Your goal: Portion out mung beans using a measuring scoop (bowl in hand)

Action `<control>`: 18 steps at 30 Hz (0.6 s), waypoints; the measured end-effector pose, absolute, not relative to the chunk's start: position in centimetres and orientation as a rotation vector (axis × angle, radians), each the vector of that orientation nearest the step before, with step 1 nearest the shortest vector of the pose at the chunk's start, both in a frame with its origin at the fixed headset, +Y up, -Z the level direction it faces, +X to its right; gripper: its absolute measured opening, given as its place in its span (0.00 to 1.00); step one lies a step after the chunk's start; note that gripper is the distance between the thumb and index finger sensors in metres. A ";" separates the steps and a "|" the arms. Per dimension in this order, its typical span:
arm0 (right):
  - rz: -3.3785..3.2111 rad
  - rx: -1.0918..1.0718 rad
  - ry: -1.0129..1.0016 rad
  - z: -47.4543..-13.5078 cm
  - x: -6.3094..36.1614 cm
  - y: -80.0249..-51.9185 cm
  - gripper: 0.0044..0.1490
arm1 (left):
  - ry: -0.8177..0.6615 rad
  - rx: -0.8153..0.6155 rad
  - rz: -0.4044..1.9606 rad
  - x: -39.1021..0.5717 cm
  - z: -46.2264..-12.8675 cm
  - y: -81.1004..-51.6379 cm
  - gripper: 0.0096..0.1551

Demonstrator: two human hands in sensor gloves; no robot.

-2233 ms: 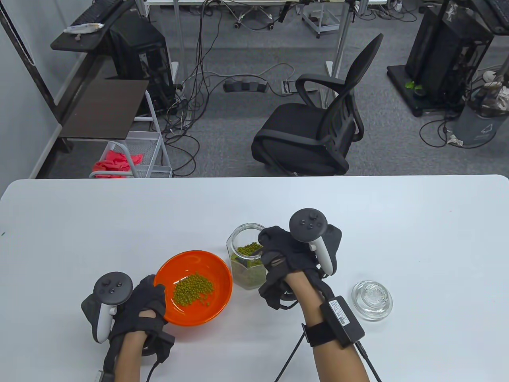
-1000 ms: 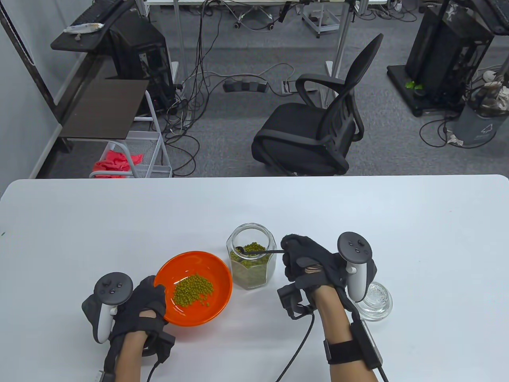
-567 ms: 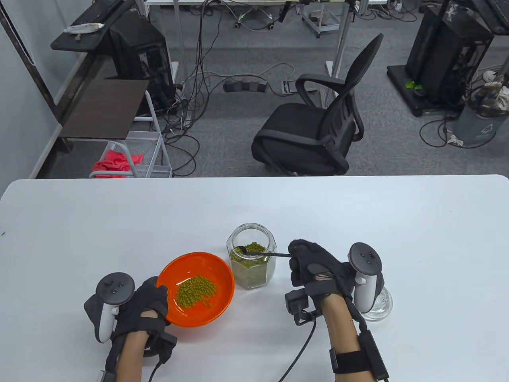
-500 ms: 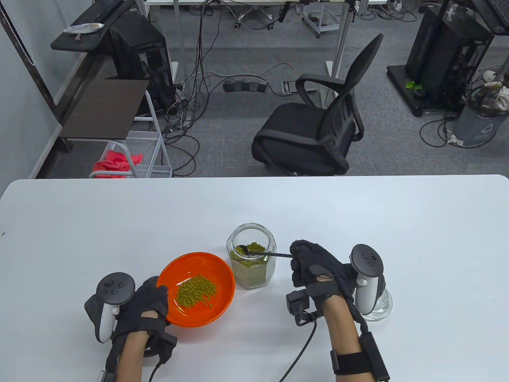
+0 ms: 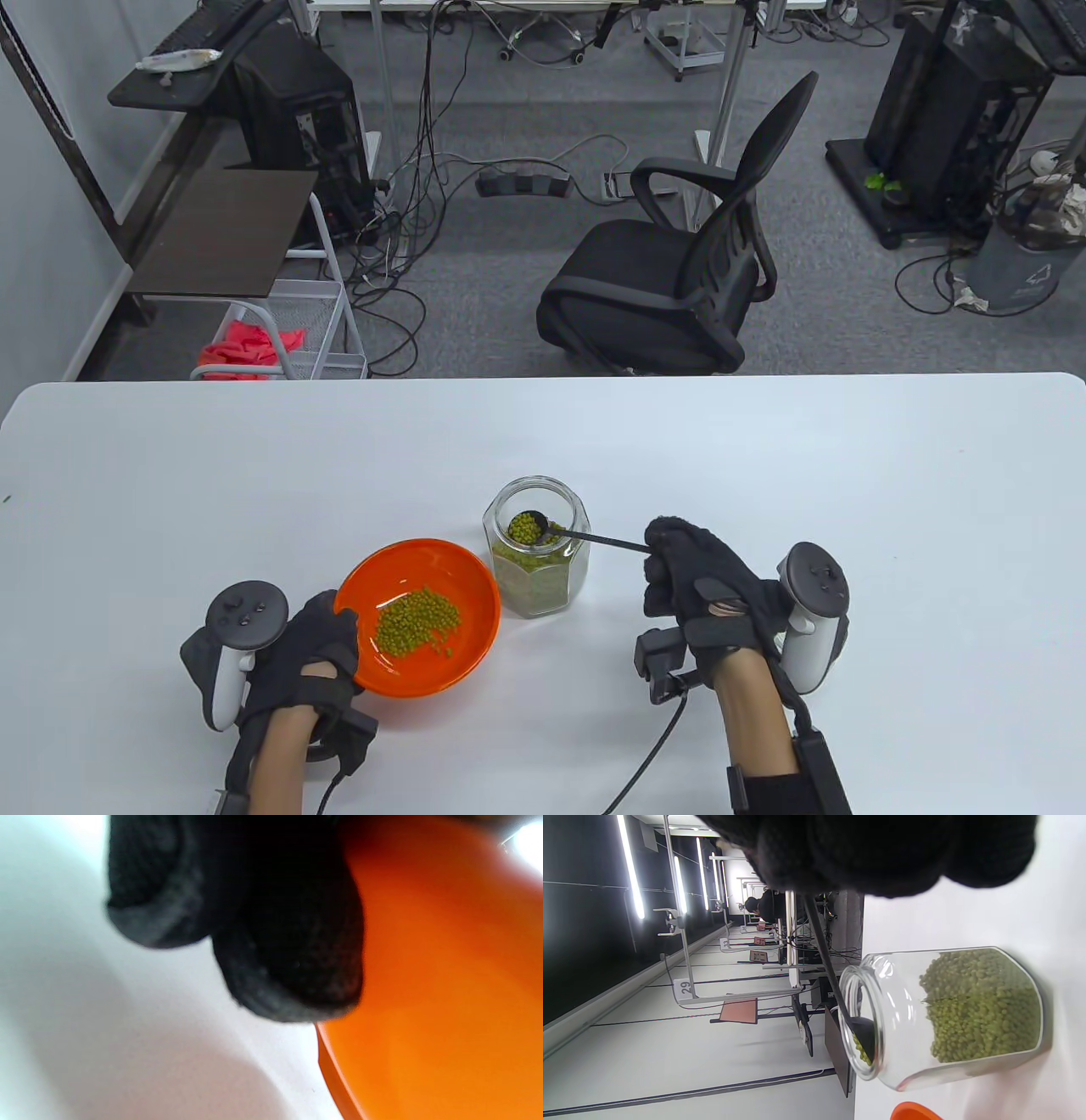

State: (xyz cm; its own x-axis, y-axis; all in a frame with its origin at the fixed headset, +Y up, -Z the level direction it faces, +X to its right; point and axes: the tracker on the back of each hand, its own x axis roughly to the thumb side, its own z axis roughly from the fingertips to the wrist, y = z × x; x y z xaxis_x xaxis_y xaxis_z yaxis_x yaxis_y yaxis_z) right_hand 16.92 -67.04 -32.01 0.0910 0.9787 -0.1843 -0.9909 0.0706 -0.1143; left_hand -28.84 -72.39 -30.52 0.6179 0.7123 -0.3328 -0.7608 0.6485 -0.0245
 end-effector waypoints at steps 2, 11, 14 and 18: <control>1.470 -0.205 0.056 -31.6 16.7 -66.6 0.25 | 0.307 -0.168 0.851 -28.8 -30.5 -72.4 0.33; 1.515 -0.066 0.163 -30.8 14.3 -66.5 0.25 | 0.308 -0.171 0.847 -28.8 -30.5 -72.4 0.33; 1.528 -0.021 0.212 -31.0 13.3 -67.4 0.25 | 0.311 -0.172 0.849 -28.8 -30.5 -72.5 0.33; 1.606 0.073 0.293 -31.3 12.0 -68.2 0.26 | 0.319 -0.171 0.851 -28.9 -30.3 -72.5 0.33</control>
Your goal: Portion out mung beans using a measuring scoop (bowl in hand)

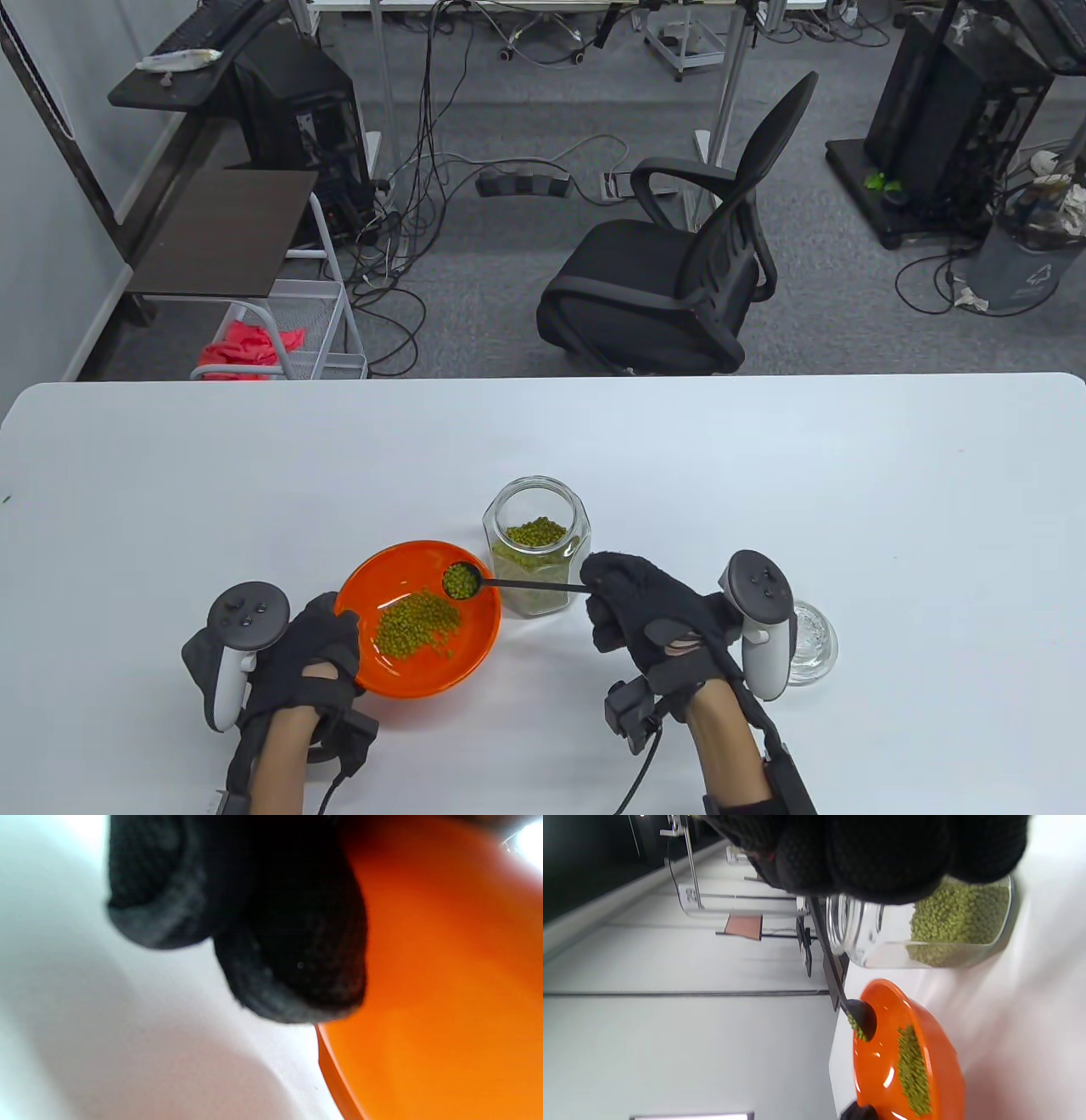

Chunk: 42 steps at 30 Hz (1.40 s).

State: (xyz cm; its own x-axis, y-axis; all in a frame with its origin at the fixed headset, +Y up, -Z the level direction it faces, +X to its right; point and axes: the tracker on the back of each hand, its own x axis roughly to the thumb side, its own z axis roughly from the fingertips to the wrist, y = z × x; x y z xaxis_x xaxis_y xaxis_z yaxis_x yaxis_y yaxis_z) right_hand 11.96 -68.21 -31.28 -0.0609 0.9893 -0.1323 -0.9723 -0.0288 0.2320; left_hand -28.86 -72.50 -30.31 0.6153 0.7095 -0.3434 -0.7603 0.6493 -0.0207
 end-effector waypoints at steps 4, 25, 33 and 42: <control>1.654 0.117 0.311 -31.3 11.4 -68.5 0.26 | 0.322 -0.179 0.845 -28.8 -30.5 -72.7 0.33; 2.068 0.294 0.059 -27.2 8.6 -65.1 0.26 | 0.320 -0.199 0.864 -28.7 -30.9 -73.2 0.33; 2.119 0.311 0.004 -26.6 8.0 -64.8 0.25 | 0.314 -0.185 0.854 -28.7 -30.8 -73.0 0.33; 2.019 0.272 -0.077 -26.6 8.8 -63.9 0.25 | 0.306 -0.182 0.856 -28.7 -30.8 -73.1 0.33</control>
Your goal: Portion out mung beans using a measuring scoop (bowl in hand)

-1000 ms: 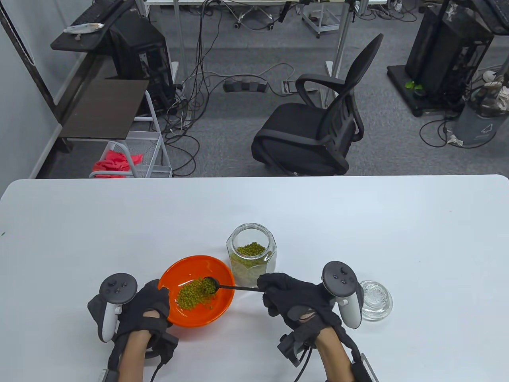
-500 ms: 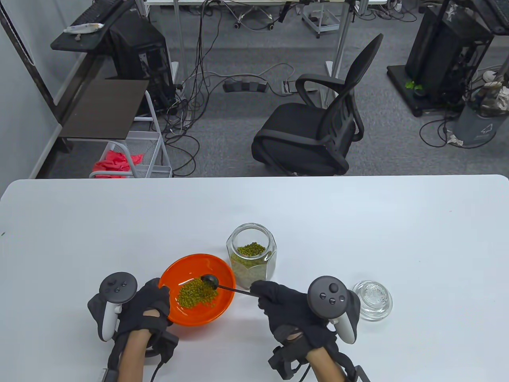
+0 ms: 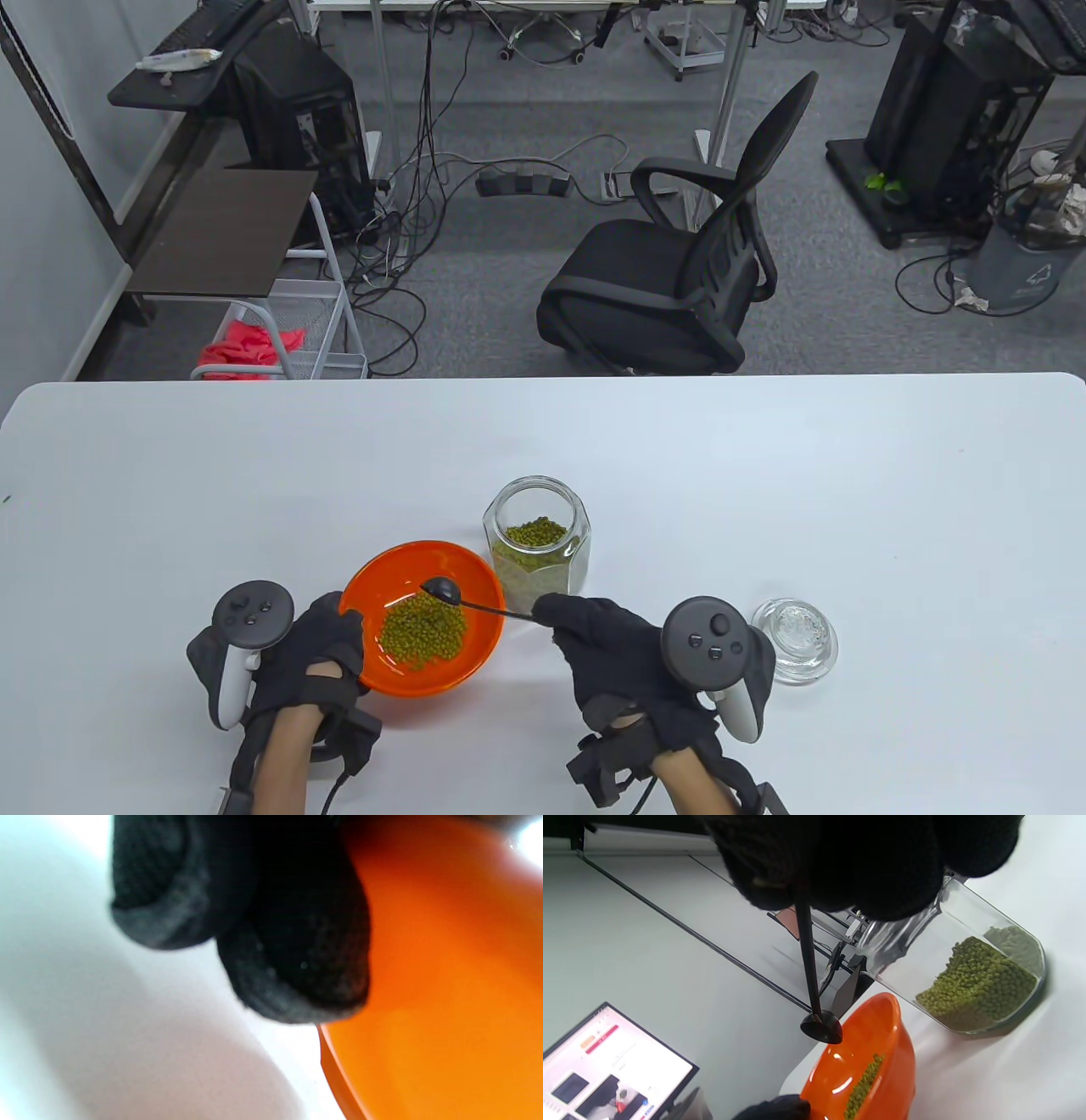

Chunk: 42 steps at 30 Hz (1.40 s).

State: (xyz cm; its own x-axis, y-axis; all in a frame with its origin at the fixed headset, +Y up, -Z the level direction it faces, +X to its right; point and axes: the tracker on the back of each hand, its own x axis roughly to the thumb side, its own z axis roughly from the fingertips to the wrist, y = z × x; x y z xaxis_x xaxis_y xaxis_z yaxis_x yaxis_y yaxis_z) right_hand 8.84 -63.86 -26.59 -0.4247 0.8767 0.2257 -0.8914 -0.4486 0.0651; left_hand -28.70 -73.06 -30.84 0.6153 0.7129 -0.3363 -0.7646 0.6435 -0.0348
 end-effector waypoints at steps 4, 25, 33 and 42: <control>1.954 0.247 -0.146 -26.8 9.5 -62.9 0.25 | 0.302 -0.177 0.863 -28.7 -30.8 -73.1 0.33; 2.204 0.036 -0.410 -28.9 10.6 -57.9 0.24 | 0.287 -0.144 0.865 -29.1 -30.8 -72.8 0.33; 2.445 0.003 -0.372 -31.5 8.0 -59.1 0.24 | 0.282 -0.143 0.861 -29.0 -30.8 -72.8 0.33; 2.667 -0.002 -0.287 -35.1 4.8 -61.3 0.24 | 0.285 -0.143 0.865 -29.1 -30.8 -72.8 0.33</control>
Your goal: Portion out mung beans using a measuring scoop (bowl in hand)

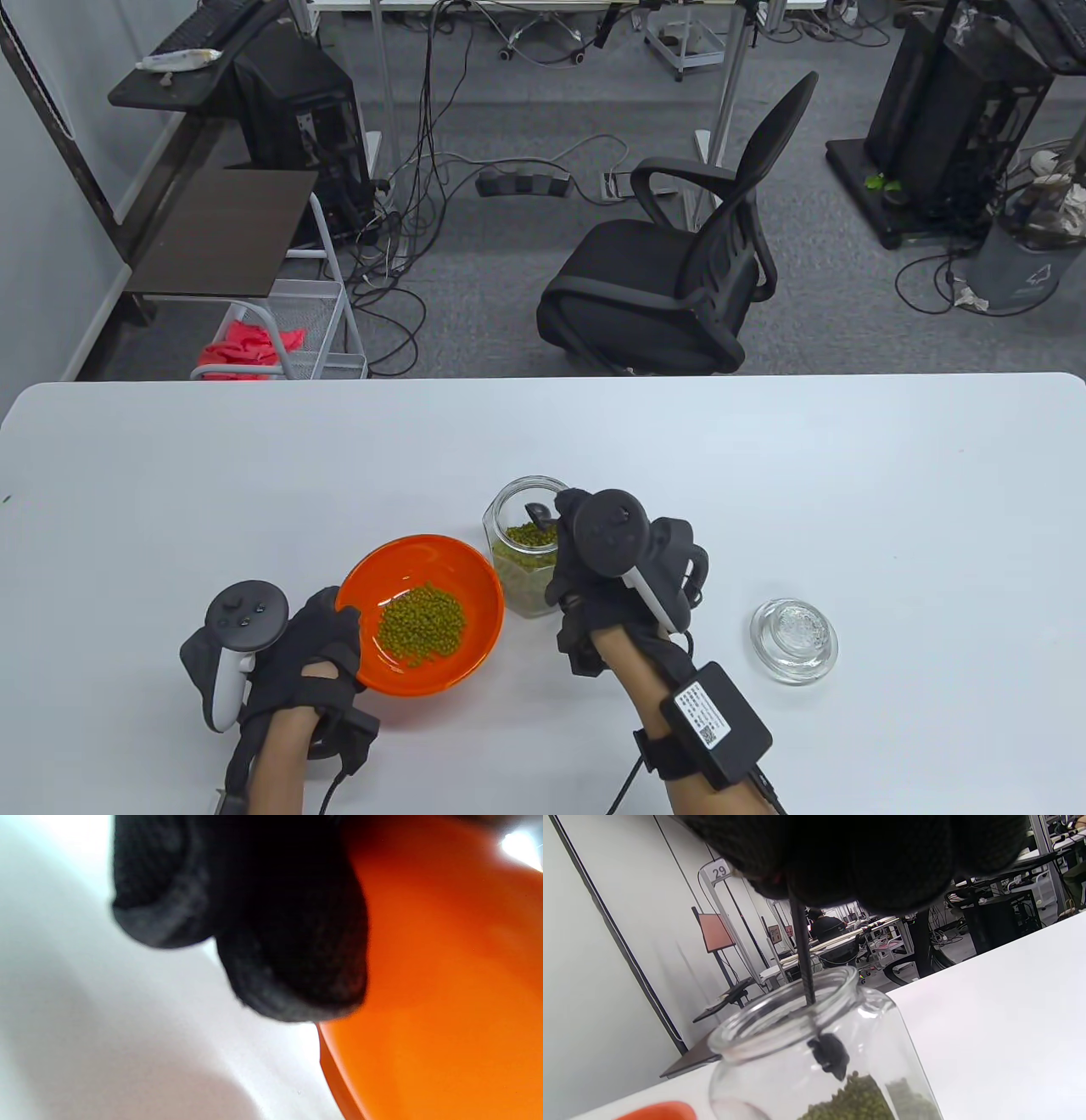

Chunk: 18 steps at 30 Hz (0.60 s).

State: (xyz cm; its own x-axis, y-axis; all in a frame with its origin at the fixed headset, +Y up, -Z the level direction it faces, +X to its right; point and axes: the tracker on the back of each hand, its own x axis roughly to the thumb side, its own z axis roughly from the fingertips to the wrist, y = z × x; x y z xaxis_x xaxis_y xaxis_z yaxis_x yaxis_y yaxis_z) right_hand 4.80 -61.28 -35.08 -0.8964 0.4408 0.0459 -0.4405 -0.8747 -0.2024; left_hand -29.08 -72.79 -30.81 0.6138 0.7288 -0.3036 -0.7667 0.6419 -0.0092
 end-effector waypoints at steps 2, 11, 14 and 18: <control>2.705 -0.004 -0.269 -35.6 4.4 -61.7 0.24 | 0.285 -0.143 0.865 -29.1 -30.8 -72.8 0.33; 2.735 0.008 -0.121 -36.8 3.3 -62.1 0.24 | 0.293 -0.142 0.863 -29.2 -30.8 -72.7 0.33; 2.689 0.007 -0.067 -37.0 3.5 -61.9 0.24 | 0.293 -0.143 0.862 -29.2 -30.8 -72.7 0.33; 2.529 -0.048 0.015 -37.3 4.6 -62.2 0.24 | 0.293 -0.141 0.863 -29.2 -30.7 -72.6 0.33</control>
State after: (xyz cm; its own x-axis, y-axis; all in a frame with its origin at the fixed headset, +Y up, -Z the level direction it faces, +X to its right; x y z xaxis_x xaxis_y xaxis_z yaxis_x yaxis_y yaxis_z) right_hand 4.62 -62.23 -37.26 -0.8178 0.5743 -0.0379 -0.5747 -0.8184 0.0001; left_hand -29.20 -72.59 -30.75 0.6132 0.7265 -0.3102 -0.7651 0.6439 -0.0043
